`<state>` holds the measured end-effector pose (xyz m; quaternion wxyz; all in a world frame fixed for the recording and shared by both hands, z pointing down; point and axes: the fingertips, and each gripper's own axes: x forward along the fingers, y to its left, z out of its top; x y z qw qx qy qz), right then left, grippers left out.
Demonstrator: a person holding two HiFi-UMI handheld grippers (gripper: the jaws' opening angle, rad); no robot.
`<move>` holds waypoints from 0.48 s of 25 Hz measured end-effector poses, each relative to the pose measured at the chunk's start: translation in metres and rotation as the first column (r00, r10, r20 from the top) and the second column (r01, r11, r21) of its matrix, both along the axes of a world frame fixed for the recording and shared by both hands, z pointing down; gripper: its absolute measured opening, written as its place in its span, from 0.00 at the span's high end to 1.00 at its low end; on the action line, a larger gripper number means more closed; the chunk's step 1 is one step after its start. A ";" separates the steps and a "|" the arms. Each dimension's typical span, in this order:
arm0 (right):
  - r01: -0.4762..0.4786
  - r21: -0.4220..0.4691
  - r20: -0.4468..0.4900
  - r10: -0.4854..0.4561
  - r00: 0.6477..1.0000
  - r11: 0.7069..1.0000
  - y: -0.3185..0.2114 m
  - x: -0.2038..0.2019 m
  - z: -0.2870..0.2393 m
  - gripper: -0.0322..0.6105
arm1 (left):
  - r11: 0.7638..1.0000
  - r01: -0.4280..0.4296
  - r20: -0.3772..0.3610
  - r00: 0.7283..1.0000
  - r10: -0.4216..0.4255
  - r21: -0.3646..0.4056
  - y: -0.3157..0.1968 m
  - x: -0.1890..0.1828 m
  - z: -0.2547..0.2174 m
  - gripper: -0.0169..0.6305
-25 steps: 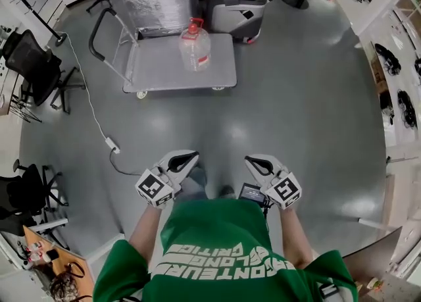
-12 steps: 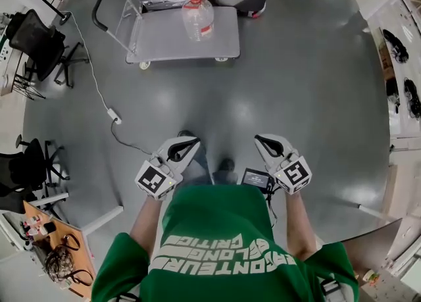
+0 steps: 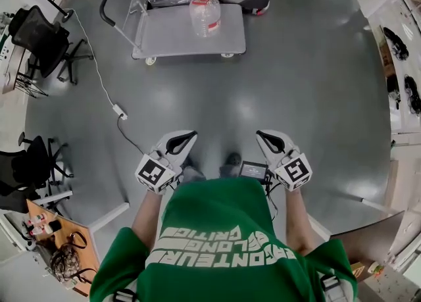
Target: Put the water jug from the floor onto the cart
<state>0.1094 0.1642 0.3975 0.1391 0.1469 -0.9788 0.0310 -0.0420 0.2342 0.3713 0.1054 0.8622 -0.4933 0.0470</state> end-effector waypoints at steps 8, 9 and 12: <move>-0.023 0.050 -0.010 0.023 1.000 0.998 0.019 -0.049 -0.014 0.96 | 1.000 -0.016 -0.047 0.999 0.016 -0.004 0.023 -0.044 0.014 0.95; -0.017 0.054 -0.015 0.018 1.000 0.998 0.022 -0.054 -0.013 0.96 | 1.000 -0.014 -0.049 0.999 0.014 -0.003 0.024 -0.048 0.015 0.95; 0.000 0.055 -0.032 0.002 0.999 0.999 0.032 -0.065 -0.014 0.96 | 1.000 -0.009 -0.061 0.998 0.009 -0.003 0.028 -0.055 0.012 0.95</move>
